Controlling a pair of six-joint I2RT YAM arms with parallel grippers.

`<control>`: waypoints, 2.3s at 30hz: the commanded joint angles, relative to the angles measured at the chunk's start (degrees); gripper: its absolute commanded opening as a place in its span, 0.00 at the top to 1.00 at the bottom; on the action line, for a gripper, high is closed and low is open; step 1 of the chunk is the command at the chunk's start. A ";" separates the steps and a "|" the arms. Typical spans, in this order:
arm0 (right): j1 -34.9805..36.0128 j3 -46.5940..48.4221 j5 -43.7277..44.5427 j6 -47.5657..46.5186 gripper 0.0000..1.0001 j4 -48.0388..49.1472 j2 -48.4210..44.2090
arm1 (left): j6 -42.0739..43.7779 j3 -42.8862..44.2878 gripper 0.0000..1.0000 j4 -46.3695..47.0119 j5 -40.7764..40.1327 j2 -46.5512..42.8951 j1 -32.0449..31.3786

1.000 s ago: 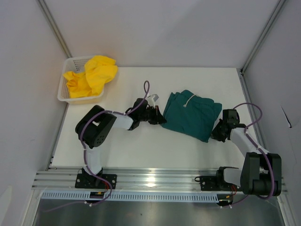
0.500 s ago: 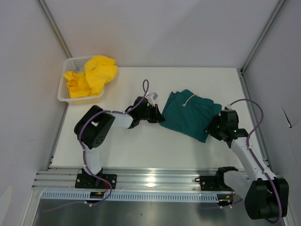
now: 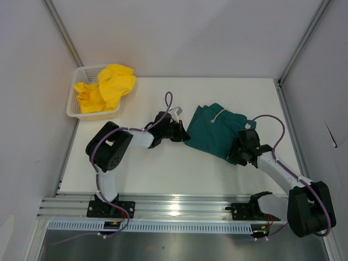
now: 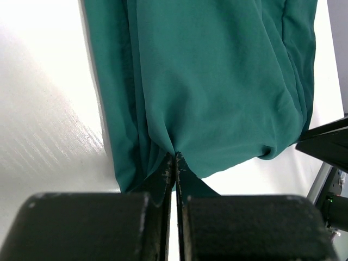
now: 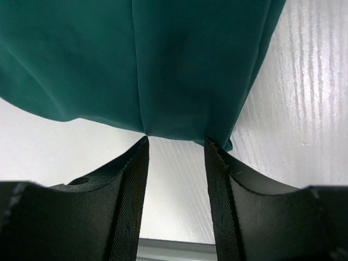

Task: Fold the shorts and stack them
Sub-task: Neatly place the folded shorts to the corner

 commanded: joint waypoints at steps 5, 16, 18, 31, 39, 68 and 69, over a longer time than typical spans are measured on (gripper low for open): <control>1.39 0.32 5.35 0.98 0.53 3.15 4.61 | 2.03 1.31 1.00 2.02 -0.13 -1.87 0.56; 1.48 1.90 10.98 0.98 0.68 4.64 9.98 | 2.65 1.57 1.00 0.79 -0.31 -2.75 0.56; 1.39 2.60 10.98 0.98 0.74 4.81 11.20 | 2.82 1.66 1.00 0.62 -0.31 -2.66 0.56; 1.57 2.25 10.63 0.90 1.00 2.54 9.02 | 2.56 2.27 1.00 -1.58 -1.19 -3.36 1.52; 1.57 1.81 10.71 -1.56 1.00 -1.33 4.53 | 4.84 6.32 1.00 -7.55 -2.15 -4.59 3.72; -11.08 17.36 24.86 -9.03 0.86 -8.37 24.20 | -1.04 -4.92 1.00 -4.83 -3.82 -12.48 0.20; -12.22 18.94 25.82 -9.82 0.75 -8.45 25.09 | -1.04 -5.28 1.00 -6.23 -4.43 -13.72 0.20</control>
